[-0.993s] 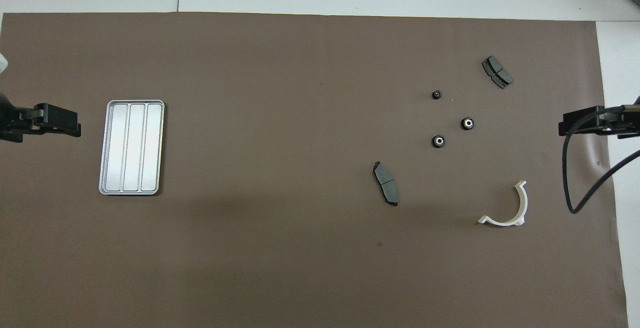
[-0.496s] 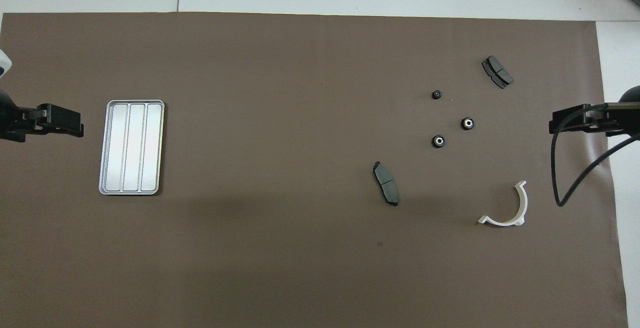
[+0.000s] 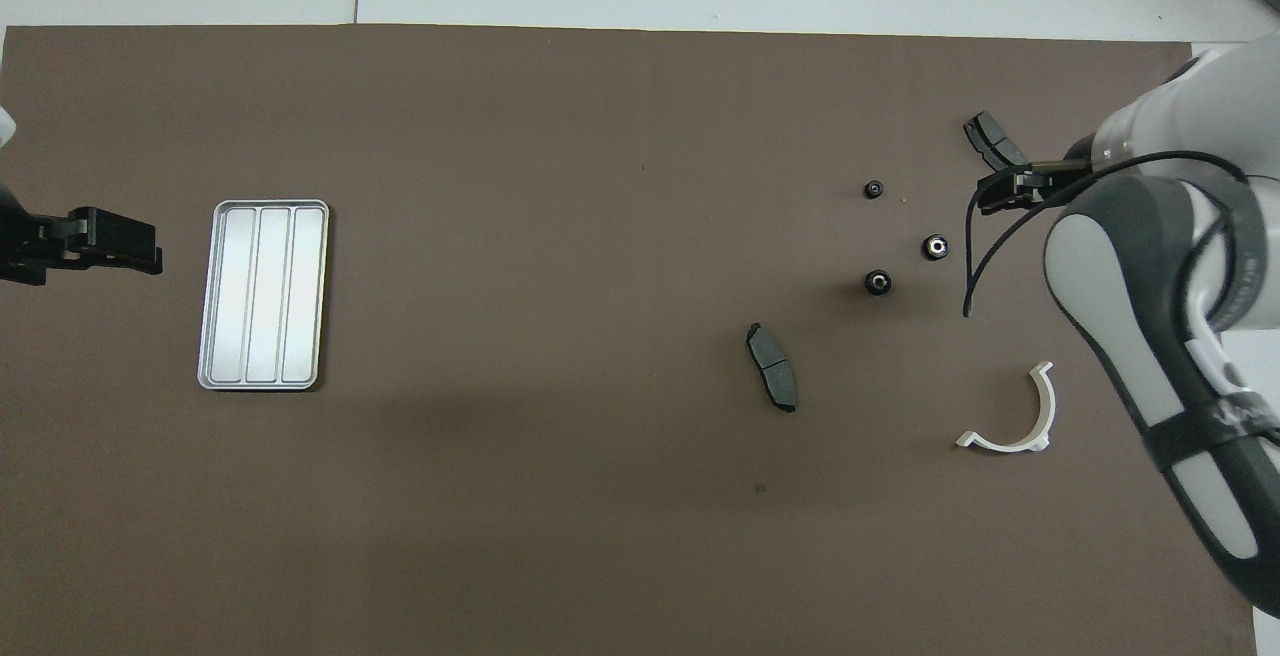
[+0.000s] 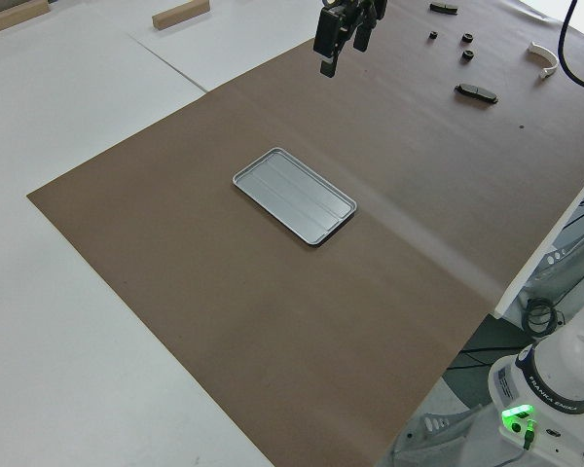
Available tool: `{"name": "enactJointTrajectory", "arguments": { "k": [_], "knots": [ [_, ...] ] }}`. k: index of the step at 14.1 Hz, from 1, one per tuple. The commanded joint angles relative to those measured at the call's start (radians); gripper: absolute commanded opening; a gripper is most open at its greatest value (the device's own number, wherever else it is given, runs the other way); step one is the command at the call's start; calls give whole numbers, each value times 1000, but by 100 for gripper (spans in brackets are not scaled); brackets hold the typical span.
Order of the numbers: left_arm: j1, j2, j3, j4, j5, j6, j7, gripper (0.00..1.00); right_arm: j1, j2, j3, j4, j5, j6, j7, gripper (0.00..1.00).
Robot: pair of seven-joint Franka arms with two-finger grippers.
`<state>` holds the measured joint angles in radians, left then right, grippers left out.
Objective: Pick bearing gear from pile to tray
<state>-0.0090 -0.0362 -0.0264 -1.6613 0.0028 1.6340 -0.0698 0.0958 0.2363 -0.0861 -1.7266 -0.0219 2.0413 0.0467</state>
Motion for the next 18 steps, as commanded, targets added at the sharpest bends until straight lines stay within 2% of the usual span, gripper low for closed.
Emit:
{"name": "enactJointTrajectory", "arguments": {
  "k": [1,6,9,18],
  "knots": [
    [0,-21,0,-21,19,3,7,100,13,30,0,-100,-1,173,-27,100],
    [1,-21,0,-21,19,3,7,100,1,119,0,-128,10,306,-31,100],
    [1,-21,0,-21,19,3,7,100,10,173,3,-151,105,385,-91,100],
    [1,-21,0,-21,19,3,7,100,1,164,3,-203,106,387,-153,100]
  ]
}}
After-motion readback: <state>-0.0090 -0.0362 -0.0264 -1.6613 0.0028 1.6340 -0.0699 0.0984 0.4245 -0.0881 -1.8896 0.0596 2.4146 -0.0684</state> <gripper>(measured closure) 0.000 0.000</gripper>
